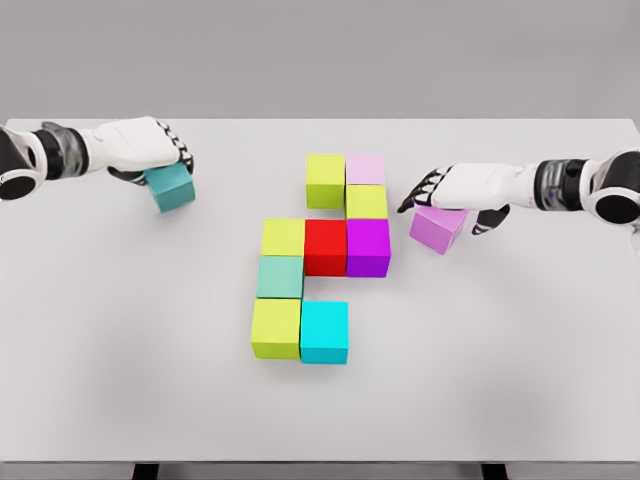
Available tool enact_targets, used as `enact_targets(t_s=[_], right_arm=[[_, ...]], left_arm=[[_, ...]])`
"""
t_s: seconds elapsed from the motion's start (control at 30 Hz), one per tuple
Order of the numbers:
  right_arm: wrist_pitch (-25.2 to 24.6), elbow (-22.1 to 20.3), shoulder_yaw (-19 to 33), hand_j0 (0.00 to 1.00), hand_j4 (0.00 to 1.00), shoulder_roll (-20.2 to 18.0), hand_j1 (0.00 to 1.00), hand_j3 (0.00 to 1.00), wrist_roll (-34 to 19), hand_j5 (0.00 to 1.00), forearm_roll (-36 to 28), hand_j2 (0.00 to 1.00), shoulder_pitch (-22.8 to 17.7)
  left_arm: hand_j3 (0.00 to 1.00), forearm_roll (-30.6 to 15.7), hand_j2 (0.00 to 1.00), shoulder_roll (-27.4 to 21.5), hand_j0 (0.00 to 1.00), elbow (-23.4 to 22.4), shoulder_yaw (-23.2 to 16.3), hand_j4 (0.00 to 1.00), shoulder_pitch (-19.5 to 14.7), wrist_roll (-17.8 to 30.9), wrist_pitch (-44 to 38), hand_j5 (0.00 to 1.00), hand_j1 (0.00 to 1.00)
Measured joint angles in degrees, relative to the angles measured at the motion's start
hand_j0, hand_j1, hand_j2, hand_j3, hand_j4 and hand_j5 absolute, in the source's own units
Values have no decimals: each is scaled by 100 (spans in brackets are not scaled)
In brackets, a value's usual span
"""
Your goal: Assemble the squares on the desktop into the number 2
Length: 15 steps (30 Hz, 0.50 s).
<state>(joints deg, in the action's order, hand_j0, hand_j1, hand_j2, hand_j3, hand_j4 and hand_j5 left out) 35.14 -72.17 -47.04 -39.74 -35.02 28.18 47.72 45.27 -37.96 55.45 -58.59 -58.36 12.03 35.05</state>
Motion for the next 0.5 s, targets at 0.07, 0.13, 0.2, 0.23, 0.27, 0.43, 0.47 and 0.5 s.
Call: enact_targets(t_s=[0.07,0.13,0.2,0.23,0.27,0.43,0.47,0.5], right_arm=[[0,51,-10,96,96,20,96,96,0,96,21,96,0],[0,104,-15,94,94,46,94,94,0,94,62,94,0],[0,135,-17,90,90,73,90,90,0,90,114,90,0],[0,145,-16,87,87,82,87,87,0,87,132,87,-9],[0,150,-15,84,84,87,84,84,0,84,145,84,0],[-10,157,-9,63,63,97,63,63,7,63,164,63,0],[-12,154,-4,57,57,98,57,57,8,57,163,57,0],[-12,150,3,57,57,98,57,57,6,57,165,57,0]], left_arm=[[66,2,66,118,66,-123,4,66,-61,2,0,66,66],[66,6,66,242,66,-241,9,66,-123,2,0,66,66],[66,3,66,379,66,-372,14,66,-202,3,1,66,66],[66,4,66,449,66,-439,16,66,-211,2,0,66,66],[66,7,66,521,66,-510,16,66,-246,3,1,66,66],[67,4,67,845,67,-831,18,67,-360,10,1,67,67],[68,3,68,898,68,-888,18,68,-369,10,1,68,68],[68,5,68,948,68,-935,20,68,-369,11,1,68,68]])
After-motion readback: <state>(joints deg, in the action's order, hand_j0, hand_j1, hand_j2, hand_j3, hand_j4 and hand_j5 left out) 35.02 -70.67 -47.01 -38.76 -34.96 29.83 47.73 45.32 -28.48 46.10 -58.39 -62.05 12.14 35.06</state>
